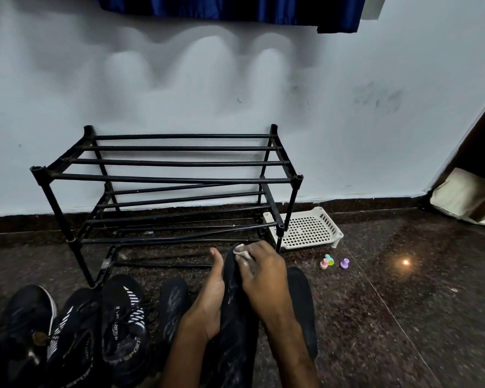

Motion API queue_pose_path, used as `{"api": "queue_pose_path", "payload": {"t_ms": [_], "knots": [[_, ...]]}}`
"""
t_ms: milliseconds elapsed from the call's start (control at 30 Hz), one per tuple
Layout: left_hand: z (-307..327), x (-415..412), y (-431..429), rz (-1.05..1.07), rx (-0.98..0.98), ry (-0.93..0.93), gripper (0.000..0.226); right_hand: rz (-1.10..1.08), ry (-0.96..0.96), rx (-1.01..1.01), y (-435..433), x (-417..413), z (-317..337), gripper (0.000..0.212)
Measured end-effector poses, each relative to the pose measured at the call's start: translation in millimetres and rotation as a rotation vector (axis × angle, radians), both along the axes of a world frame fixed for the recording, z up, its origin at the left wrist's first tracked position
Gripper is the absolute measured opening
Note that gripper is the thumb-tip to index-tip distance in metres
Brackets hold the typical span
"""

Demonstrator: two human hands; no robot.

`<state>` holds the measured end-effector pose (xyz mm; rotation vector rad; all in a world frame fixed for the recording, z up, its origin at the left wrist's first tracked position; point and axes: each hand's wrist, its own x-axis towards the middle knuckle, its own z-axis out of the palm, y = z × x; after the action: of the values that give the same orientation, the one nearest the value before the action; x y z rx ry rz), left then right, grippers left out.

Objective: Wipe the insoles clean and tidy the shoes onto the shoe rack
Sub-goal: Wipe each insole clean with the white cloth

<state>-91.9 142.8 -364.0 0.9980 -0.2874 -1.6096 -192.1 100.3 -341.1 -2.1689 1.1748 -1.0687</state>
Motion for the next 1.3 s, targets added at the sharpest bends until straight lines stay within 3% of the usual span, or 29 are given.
{"api": "queue_pose_path", "payload": {"t_ms": [100, 267, 433, 600, 800, 967, 1133, 1300], "knots": [[-0.3, 5.0, -0.2, 0.012, -0.008, 0.022, 0.097, 0.130, 0.033, 0.039, 0.6, -6.5, 0.8, 0.016], [-1.0, 3.8, -0.8, -0.041, -0.021, 0.026, 0.101, -0.123, 0.048, -0.039, -4.1, -4.6, 3.5, 0.011], [-4.4, 5.9, -1.7, 0.002, -0.026, 0.047, 0.095, 0.152, 0.032, 0.046, 0.8, -3.5, 5.4, 0.013], [0.7, 2.8, 1.6, -0.068, -0.016, 0.038, 0.095, -0.115, 0.063, -0.029, -6.8, -10.3, 3.7, 0.012], [-0.3, 2.6, 1.8, -0.045, -0.057, 0.089, 0.088, 0.118, 0.070, 0.072, 0.3, -6.9, 9.2, 0.013], [6.4, -0.6, 4.3, -0.086, -0.056, 0.051, 0.089, -0.155, 0.093, -0.025, -5.1, -8.9, 10.4, 0.012], [1.2, 1.8, 2.7, -0.045, -0.058, 0.065, 0.091, 0.142, 0.104, 0.054, -0.4, -6.0, 13.0, 0.014], [3.3, -0.8, 3.1, -0.110, -0.058, 0.046, 0.094, -0.150, 0.136, 0.014, -5.9, -12.7, 14.0, 0.014]]}}
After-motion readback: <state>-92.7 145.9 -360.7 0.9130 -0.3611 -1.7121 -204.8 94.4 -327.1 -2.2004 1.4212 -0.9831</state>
